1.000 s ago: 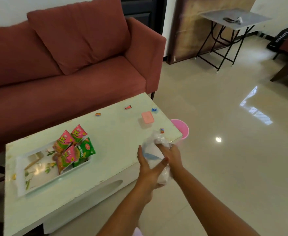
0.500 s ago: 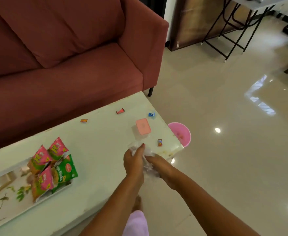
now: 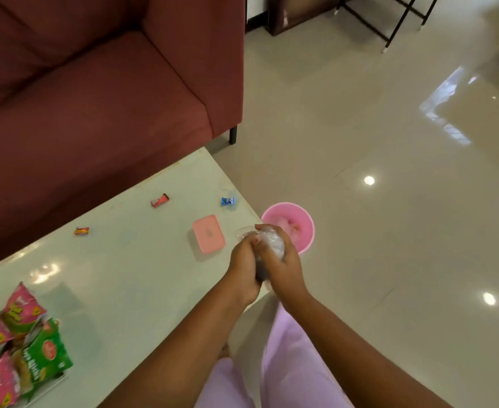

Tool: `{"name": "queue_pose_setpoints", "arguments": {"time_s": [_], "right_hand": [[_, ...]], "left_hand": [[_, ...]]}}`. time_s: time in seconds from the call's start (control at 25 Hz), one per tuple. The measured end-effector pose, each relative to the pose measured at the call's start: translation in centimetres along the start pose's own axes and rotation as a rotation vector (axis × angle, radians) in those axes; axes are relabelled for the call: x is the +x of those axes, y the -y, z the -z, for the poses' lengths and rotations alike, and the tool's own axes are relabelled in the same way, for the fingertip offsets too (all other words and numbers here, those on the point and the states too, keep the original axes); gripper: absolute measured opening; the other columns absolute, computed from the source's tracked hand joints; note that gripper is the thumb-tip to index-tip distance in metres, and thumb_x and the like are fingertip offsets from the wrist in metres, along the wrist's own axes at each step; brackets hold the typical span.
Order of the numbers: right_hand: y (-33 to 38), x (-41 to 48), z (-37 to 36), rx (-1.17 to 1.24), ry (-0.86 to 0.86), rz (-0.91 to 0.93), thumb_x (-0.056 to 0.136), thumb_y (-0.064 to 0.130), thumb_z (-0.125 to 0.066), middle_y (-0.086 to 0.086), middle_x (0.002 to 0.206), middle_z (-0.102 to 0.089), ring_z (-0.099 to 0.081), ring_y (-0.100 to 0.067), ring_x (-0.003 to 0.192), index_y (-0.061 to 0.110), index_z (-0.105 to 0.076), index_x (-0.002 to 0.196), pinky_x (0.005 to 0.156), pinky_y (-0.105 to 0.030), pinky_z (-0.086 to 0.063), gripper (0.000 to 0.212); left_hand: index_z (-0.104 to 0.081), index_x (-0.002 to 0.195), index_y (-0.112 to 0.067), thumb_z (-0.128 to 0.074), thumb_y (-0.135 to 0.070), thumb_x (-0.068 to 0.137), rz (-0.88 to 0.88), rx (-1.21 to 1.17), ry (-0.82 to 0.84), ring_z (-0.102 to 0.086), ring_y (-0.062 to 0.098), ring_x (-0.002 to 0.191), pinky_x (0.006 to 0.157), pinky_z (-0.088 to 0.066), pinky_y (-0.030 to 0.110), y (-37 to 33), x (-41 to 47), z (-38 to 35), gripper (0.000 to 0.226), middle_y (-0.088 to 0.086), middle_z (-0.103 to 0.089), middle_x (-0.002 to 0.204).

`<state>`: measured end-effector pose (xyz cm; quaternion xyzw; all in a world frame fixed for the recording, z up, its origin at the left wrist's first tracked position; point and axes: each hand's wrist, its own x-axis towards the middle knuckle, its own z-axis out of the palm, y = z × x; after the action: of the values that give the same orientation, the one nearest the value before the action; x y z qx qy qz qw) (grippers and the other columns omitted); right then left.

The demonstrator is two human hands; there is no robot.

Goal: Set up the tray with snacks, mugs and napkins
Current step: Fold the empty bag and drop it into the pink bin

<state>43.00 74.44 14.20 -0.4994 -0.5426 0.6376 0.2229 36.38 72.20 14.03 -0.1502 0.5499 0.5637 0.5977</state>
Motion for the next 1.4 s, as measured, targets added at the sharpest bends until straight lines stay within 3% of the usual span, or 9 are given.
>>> {"name": "queue_pose_setpoints", "arguments": {"time_s": [0.12,0.28,0.4,0.56,0.64,0.8,0.88,1.08,1.4], "right_hand": [[-2.1,6.4,2.7,0.085,0.044,-0.193,0.074,0.033,-0.063,0.007,0.088,-0.073,-0.070,-0.014,0.088,0.038,-0.067,0.088,0.083,-0.040,-0.057,0.015],[-5.5,15.9,7.1,-0.219,0.155,-0.201,0.083,0.028,-0.064,0.005,0.077,-0.070,-0.069,-0.017,0.077,0.033,-0.061,0.077,0.071,-0.038,-0.059,0.008],[-11.2,23.6,9.8,-0.476,0.104,-0.221,0.083,0.034,-0.062,0.009,0.068,-0.063,-0.062,-0.012,0.067,0.027,-0.060,0.076,0.062,-0.025,-0.050,0.010],[-20.1,30.7,12.1,-0.701,-0.021,-0.383,0.086,0.049,-0.054,-0.016,0.095,-0.067,-0.060,-0.031,0.086,0.004,-0.066,0.101,0.074,-0.033,-0.049,0.048],[-23.9,33.1,12.1,-0.745,-0.019,-0.443,0.087,0.056,-0.049,-0.013,0.087,-0.066,-0.058,-0.030,0.086,0.006,-0.063,0.100,0.073,-0.030,-0.042,0.053],[-27.3,36.7,10.4,-0.420,0.096,-0.663,0.084,0.046,-0.061,-0.014,0.133,-0.045,-0.047,-0.030,0.108,0.018,-0.024,0.143,0.080,-0.043,-0.051,0.075],[-27.9,38.0,10.5,-0.296,0.115,-0.731,0.087,0.037,-0.062,-0.010,0.150,-0.027,-0.037,-0.036,0.128,0.033,-0.007,0.147,0.087,-0.051,-0.049,0.082],[-27.2,37.2,12.2,-0.558,0.135,-0.654,0.094,0.025,-0.050,-0.013,0.145,-0.038,-0.041,-0.037,0.126,0.026,-0.021,0.147,0.100,-0.052,-0.044,0.061],[-22.1,29.4,9.0,-0.557,0.168,-0.458,0.092,0.020,-0.053,-0.010,0.134,-0.053,-0.053,-0.027,0.107,0.019,-0.039,0.138,0.101,-0.048,-0.044,0.048]], "left_hand": [[-0.062,0.100,-0.018,-0.040,-0.035,0.092,0.033,-0.009,-0.111,-0.071,0.011,0.075,0.061,-0.056,0.026,1.2,6.2,-3.3,0.029,-0.001,-0.073,0.088],[-0.041,0.135,-0.016,-0.031,-0.042,0.097,0.049,0.108,-0.287,-0.053,0.028,0.118,0.096,-0.045,0.040,3.9,14.5,-7.8,0.047,0.011,-0.051,0.136],[-0.043,0.124,-0.017,-0.043,-0.023,0.092,0.103,0.122,-0.389,-0.055,0.031,0.110,0.089,-0.049,0.039,5.4,21.0,-9.7,0.032,0.014,-0.054,0.127],[-0.048,0.124,-0.022,-0.041,-0.008,0.087,0.110,0.348,-0.367,-0.053,0.032,0.113,0.100,-0.046,0.047,6.2,28.6,-8.9,0.040,0.011,-0.054,0.128],[-0.050,0.124,-0.021,-0.041,-0.006,0.087,0.147,0.389,-0.343,-0.052,0.029,0.113,0.102,-0.044,0.047,6.7,31.7,-8.2,0.040,0.008,-0.054,0.128],[-0.045,0.128,-0.019,-0.038,-0.003,0.092,0.193,0.403,-0.368,-0.050,0.032,0.120,0.104,-0.042,0.048,7.2,35.4,-7.3,0.041,0.011,-0.050,0.133],[-0.041,0.133,-0.016,-0.039,0.001,0.090,0.206,0.400,-0.402,-0.050,0.032,0.120,0.103,-0.044,0.047,7.3,36.7,-7.1,0.046,0.011,-0.049,0.133],[-0.036,0.138,-0.019,-0.049,0.002,0.087,0.205,0.432,-0.349,-0.046,0.023,0.106,0.084,-0.043,0.034,6.9,35.7,-7.6,0.057,0.005,-0.047,0.132],[-0.055,0.115,-0.022,-0.047,-0.001,0.086,-0.039,0.368,-0.324,-0.055,0.027,0.115,0.101,-0.047,0.044,5.8,28.4,-5.7,0.037,0.006,-0.057,0.129]]}}
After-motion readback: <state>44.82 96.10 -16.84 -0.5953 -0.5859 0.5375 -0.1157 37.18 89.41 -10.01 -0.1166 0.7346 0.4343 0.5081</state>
